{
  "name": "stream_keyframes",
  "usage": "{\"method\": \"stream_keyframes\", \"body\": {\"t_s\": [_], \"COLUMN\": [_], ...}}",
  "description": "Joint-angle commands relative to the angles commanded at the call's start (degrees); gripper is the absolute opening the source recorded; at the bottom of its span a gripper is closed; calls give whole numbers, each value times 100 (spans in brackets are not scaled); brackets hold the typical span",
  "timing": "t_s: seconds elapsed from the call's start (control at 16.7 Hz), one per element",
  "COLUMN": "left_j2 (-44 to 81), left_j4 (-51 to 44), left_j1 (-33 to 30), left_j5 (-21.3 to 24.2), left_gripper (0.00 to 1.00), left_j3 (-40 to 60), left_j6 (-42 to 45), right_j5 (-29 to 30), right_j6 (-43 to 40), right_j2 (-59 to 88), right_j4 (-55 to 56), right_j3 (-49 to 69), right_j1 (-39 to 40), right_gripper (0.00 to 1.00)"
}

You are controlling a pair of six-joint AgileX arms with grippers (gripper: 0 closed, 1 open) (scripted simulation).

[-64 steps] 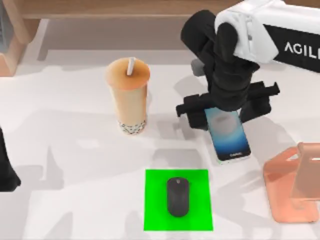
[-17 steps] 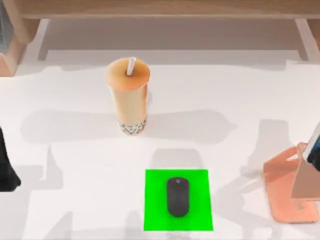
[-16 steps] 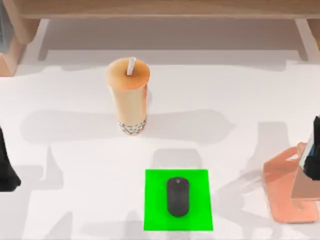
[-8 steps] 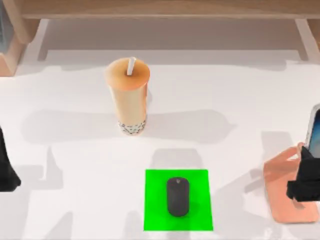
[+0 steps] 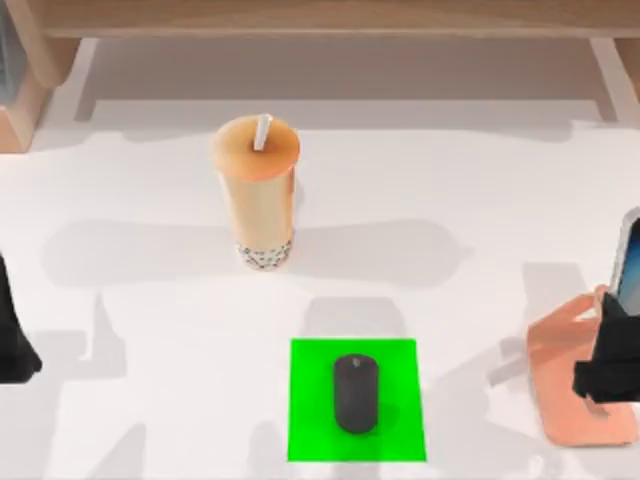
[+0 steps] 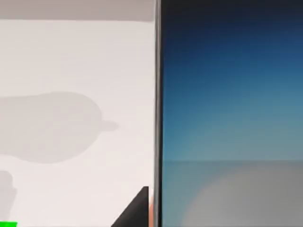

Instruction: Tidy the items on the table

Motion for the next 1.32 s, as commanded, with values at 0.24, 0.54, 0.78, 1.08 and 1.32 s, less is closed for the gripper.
{"method": "stream_keyframes", "body": {"t_s": [0.24,0.54,0.78,1.08,1.32], "left_j2": [0,0,0,0,0], "left_j4": [0,0,0,0,0], "left_j1": [0,0,0,0,0], "left_j5": [0,0,0,0,0], "left_gripper": [100,100,100,100,100], "left_j3": [0,0,0,0,0], "left_j6": [0,0,0,0,0], "right_j5": [0,0,0,79,453], "right_j6": [0,0,0,78,483], "right_j2": [0,0,0,-21,-176], "right_j4": [0,0,0,-92,-580], "right_j3": [0,0,0,9,58], "right_j1": [0,0,0,90,586], "right_gripper": [75,100,100,100,100]}}
